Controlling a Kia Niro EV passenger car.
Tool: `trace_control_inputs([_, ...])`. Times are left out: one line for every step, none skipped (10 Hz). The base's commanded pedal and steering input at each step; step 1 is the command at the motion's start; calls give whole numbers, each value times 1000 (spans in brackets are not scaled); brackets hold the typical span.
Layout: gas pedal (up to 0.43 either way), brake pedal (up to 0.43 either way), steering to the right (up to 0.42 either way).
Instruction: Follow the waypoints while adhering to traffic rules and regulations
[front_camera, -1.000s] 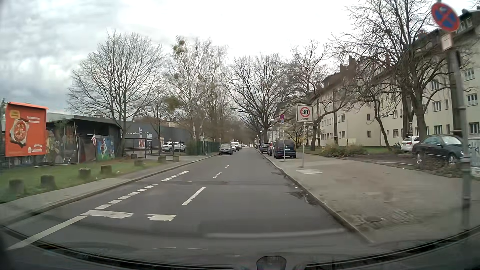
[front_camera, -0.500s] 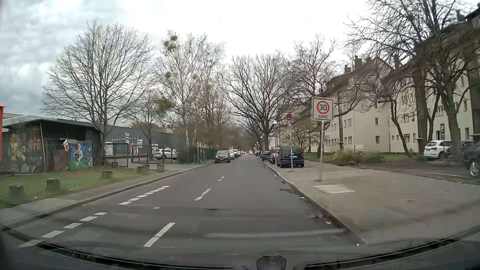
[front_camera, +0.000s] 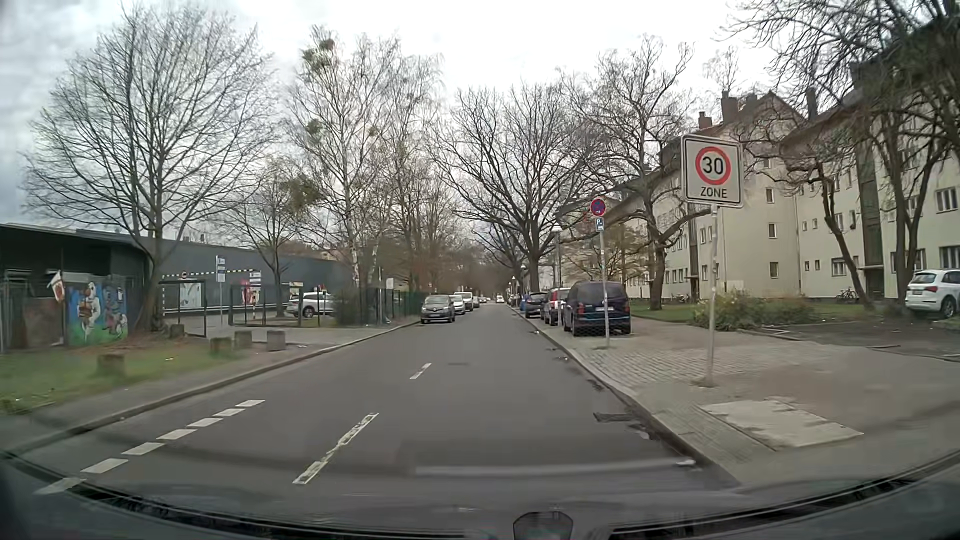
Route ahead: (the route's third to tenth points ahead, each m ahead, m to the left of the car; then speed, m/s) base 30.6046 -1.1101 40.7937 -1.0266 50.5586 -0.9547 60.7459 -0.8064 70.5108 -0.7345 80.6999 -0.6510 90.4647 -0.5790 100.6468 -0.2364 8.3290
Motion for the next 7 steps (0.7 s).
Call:
trace_control_inputs([0,12,-1])
trace_control_inputs([0,12,-1])
trace_control_inputs([0,12,-3])
trace_control_inputs([0,12,-6])
trace_control_inputs([0,12,-5])
trace_control_inputs([8,12,-4])
trace_control_inputs([8,12,-4])
